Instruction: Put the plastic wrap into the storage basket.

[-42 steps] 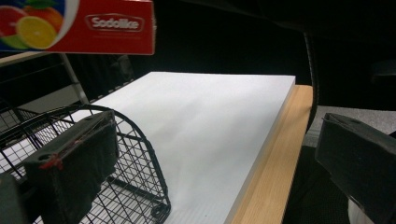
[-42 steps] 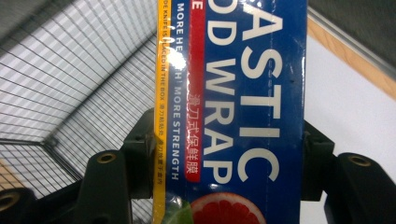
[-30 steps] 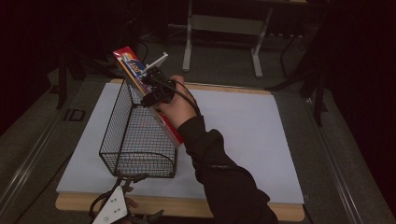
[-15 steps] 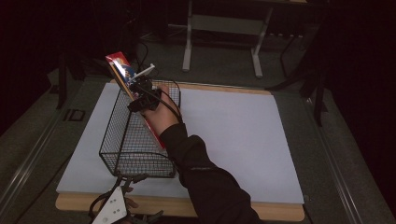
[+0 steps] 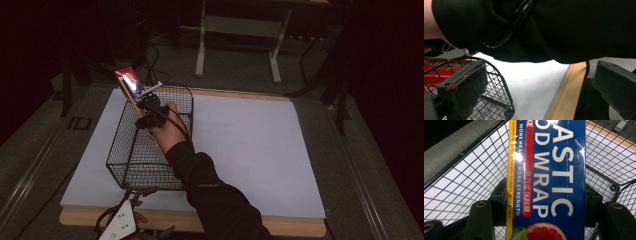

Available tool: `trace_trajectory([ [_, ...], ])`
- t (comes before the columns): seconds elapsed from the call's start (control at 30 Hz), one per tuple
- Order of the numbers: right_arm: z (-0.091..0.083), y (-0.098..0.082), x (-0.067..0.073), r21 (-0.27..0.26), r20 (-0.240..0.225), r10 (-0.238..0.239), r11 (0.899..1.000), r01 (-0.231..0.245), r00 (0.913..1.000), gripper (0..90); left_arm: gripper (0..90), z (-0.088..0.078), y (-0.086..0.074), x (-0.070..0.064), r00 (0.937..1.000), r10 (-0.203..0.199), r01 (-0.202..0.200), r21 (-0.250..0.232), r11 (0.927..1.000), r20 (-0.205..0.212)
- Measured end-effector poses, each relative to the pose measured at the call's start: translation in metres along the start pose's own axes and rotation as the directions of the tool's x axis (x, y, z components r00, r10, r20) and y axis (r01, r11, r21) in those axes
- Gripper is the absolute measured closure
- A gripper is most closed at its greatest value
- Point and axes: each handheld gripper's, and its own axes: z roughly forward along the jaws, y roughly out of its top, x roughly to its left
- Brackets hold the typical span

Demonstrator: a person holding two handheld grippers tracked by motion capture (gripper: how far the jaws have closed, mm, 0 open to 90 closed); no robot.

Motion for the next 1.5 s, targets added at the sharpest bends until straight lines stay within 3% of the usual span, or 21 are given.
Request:
trace_trajectory([
  [0.2, 0.002, -0.003, -0.002, 0.006, 0.013, 0.006, 1.000, -0.006, 0.9999, 39.4, 0.0, 0.001, 0.000, 0.000, 1.0000, -0.002, 0.002, 0.001, 1.0000, 0.000],
  [0.53, 0.005, -0.013, -0.005, 0.067, -0.006, 0.019, 0.998, -0.019, 0.9998, 38.7, 0.0, 0.001, 0.000, -0.001, 1.0000, 0.005, -0.005, 0.008, 1.0000, 0.002],
  [0.67, 0.009, -0.018, -0.004, 0.094, 0.010, 0.002, 0.996, -0.003, 1.0000, 38.6, 0.0, 0.001, 0.000, -0.001, 1.0000, 0.006, -0.006, 0.008, 1.0000, 0.001],
  [0.73, 0.010, -0.021, -0.006, 0.104, -0.006, 0.027, 0.994, -0.026, 0.9996, 38.7, 0.0, 0.001, 0.000, -0.001, 1.0000, 0.006, -0.006, 0.007, 1.0000, 0.000],
  [0.8, 0.011, -0.023, -0.006, 0.112, 0.009, 0.019, 0.994, -0.020, 0.9998, 38.6, 0.0, 0.001, 0.000, -0.001, 1.0000, 0.006, -0.006, 0.009, 0.9999, 0.001],
  [1.1, 0.013, -0.029, -0.007, 0.100, -0.001, 0.037, 0.994, -0.037, 0.9993, 38.2, 0.0, 0.002, 0.000, -0.001, 1.0000, 0.006, -0.007, 0.009, 0.9999, 0.002],
  [1.23, 0.022, -0.034, -0.009, 0.137, 0.010, 0.045, 0.990, -0.046, 0.9989, 38.1, 0.0, 0.001, 0.000, -0.001, 1.0000, 0.008, -0.008, 0.008, 0.9999, 0.003],
  [1.5, 0.023, -0.036, -0.013, 0.130, 0.010, 0.070, 0.989, -0.071, 0.9975, 37.9, 0.0, 0.002, 0.000, -0.001, 1.0000, 0.007, -0.007, 0.008, 0.9999, 0.006],
])
